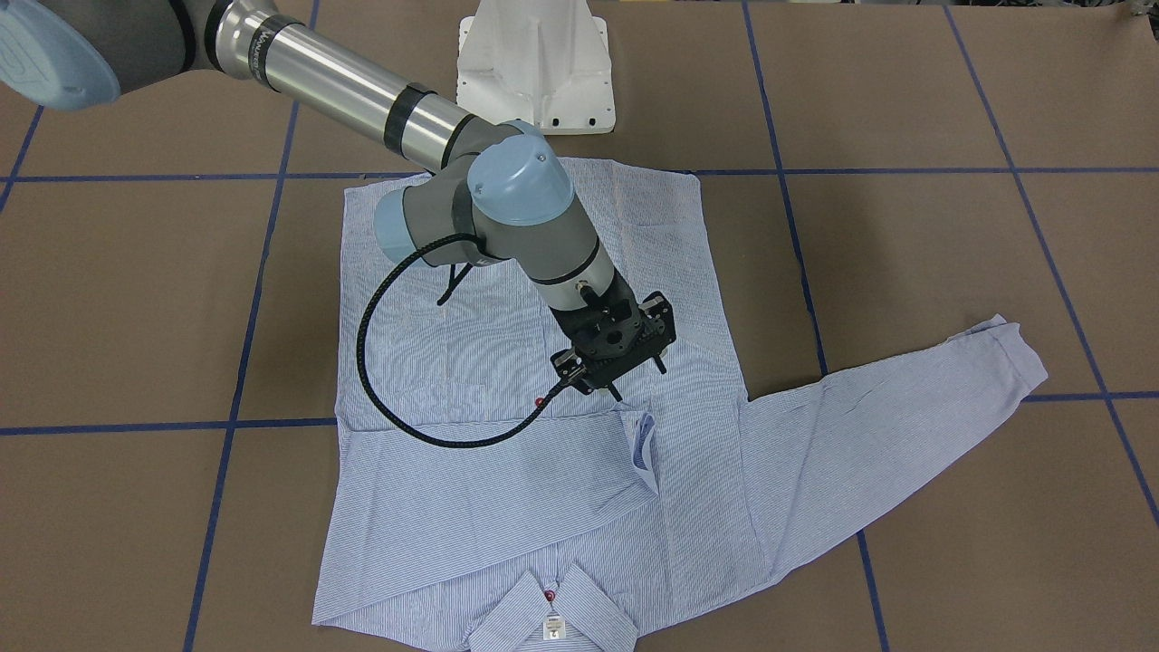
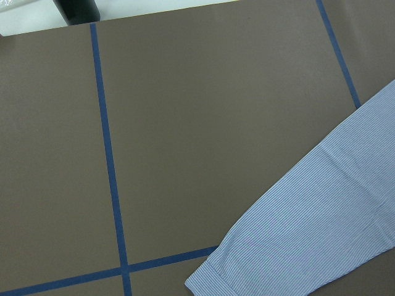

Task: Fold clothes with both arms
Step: 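Lay the sleeve on the shirt front, open the right gripper and withdraw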

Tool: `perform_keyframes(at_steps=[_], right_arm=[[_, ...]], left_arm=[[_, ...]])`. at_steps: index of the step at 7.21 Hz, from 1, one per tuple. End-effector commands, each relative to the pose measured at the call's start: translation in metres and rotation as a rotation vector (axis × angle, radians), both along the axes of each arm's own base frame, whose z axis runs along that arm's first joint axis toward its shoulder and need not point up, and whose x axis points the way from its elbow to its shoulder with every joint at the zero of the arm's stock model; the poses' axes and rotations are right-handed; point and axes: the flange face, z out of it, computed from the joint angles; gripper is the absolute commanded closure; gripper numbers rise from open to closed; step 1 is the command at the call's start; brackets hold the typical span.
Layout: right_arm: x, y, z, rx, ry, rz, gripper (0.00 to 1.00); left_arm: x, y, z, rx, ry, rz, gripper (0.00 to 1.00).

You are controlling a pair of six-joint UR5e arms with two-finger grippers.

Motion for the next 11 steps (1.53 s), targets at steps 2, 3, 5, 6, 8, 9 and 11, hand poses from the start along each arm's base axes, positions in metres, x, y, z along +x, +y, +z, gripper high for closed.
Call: perform_keyframes(at_steps=[2, 3, 5, 6, 8, 9, 11], right_arm=[[-0.004, 0.003, -0.002, -0.016, 0.026, 0.001, 0.01], [-0.001, 0.000, -0.003, -0.028, 0.028, 0.009, 0.01], [0.039, -0.007, -0.028, -0.123, 0.102, 0.042, 0.01], [0.059, -0.002, -0.040, -0.177, 0.160, 0.036, 0.01], [0.115, -0.006, -0.043, -0.292, 0.231, 0.022, 0.01], [0.147, 0.004, -0.017, -0.322, 0.247, 0.017, 0.01], [0.195, 0.013, 0.030, -0.318, 0.319, 0.001, 0.01]], left_arm=[[-0.001, 0.000, 0.001, -0.002, 0.000, -0.001, 0.00], [-0.001, -0.001, 0.004, -0.007, -0.001, 0.000, 0.00], [0.004, -0.005, 0.005, -0.066, 0.034, -0.081, 0.01], [0.011, 0.004, 0.016, -0.081, 0.053, -0.152, 0.01], [0.073, 0.030, 0.039, -0.147, 0.073, -0.304, 0.01], [0.105, 0.049, 0.052, -0.196, 0.099, -0.345, 0.01], [0.182, 0.074, 0.064, -0.270, 0.093, -0.432, 0.01]])
